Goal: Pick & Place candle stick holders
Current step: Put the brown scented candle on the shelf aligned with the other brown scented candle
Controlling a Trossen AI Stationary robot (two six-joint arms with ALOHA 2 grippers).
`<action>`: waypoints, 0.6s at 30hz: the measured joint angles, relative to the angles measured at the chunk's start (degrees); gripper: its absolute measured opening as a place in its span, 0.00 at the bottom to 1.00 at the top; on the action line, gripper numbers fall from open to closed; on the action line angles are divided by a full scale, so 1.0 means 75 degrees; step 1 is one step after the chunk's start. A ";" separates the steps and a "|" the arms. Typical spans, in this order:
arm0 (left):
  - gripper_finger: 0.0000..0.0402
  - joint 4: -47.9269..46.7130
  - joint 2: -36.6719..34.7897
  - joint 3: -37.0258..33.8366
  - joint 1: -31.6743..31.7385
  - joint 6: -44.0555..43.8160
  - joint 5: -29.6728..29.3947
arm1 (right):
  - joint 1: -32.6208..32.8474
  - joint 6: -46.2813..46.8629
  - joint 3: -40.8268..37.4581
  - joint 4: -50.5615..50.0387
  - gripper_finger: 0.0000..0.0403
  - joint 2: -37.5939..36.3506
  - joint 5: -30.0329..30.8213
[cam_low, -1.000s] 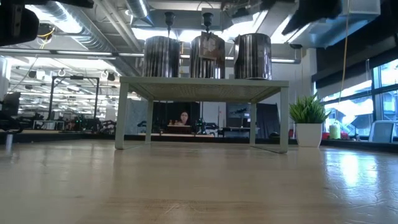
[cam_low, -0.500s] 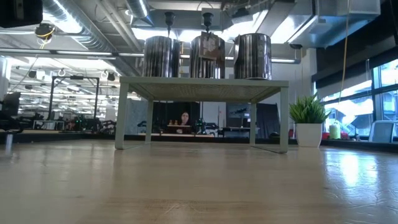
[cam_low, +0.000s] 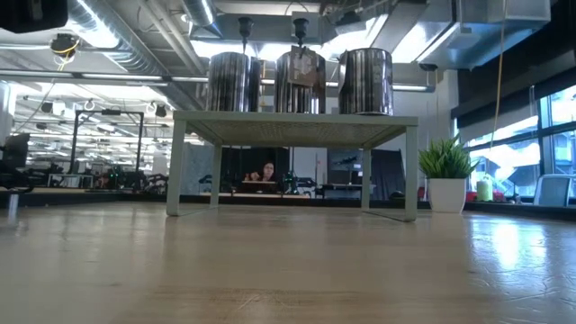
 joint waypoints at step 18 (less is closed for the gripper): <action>0.00 0.1099 0.0000 0.0000 0.0000 0.0749 -0.0079 | 0.0175 -0.3360 0.0071 0.4469 0.99 0.0014 -0.0763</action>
